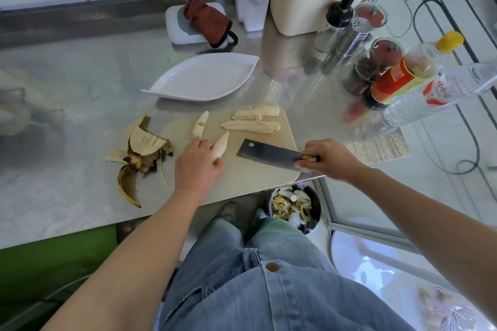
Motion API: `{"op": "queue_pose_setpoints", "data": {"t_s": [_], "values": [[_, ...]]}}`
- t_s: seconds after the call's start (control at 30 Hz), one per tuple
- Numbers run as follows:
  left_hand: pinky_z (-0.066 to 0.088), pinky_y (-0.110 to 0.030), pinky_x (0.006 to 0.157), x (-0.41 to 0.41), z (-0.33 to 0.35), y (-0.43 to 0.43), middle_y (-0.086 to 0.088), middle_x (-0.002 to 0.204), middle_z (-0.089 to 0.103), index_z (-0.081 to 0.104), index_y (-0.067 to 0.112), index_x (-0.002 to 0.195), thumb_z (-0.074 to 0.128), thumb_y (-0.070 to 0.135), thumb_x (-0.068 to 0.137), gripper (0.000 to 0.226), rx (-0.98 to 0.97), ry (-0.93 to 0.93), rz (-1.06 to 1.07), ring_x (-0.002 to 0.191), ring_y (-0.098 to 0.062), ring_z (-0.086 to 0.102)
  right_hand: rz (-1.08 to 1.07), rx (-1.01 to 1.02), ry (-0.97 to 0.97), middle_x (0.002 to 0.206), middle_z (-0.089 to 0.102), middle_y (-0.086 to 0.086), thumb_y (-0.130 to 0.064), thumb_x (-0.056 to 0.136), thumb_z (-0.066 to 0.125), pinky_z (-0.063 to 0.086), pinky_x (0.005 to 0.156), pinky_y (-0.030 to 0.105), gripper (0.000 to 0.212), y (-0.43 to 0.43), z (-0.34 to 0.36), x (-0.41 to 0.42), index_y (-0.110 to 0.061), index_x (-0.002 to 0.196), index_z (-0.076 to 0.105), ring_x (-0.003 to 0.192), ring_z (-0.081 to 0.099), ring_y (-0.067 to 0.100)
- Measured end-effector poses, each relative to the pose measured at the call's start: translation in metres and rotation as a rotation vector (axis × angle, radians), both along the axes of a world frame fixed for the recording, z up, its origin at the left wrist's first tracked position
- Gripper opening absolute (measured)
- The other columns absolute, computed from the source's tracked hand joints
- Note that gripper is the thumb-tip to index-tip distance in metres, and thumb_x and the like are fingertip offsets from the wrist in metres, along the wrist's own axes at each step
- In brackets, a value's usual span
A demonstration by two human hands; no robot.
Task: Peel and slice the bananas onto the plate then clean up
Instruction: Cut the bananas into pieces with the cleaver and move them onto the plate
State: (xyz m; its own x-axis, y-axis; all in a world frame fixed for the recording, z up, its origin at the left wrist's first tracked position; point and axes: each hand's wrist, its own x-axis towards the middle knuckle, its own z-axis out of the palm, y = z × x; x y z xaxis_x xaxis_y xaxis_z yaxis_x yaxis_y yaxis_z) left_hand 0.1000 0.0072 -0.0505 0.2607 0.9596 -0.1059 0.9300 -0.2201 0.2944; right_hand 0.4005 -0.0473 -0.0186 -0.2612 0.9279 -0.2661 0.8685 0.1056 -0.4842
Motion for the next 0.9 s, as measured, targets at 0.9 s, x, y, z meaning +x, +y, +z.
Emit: {"op": "queue_pose_setpoints", "data": {"t_s": [0.9], "values": [[0.039,-0.030,0.064,-0.002,-0.002,0.003,-0.006,0.098,0.058,0.060,0.010,0.103,0.065,0.029,0.080,0.030,-0.033,-0.056,0.026,0.085,-0.022,0.055,-0.198,0.052,-0.237,0.076,0.049,0.000,-0.045,0.089,0.059,0.021,0.049,0.025,0.035,0.049,-0.003,-0.014,-0.013,0.076,0.064,0.068,0.047,0.019]]}}
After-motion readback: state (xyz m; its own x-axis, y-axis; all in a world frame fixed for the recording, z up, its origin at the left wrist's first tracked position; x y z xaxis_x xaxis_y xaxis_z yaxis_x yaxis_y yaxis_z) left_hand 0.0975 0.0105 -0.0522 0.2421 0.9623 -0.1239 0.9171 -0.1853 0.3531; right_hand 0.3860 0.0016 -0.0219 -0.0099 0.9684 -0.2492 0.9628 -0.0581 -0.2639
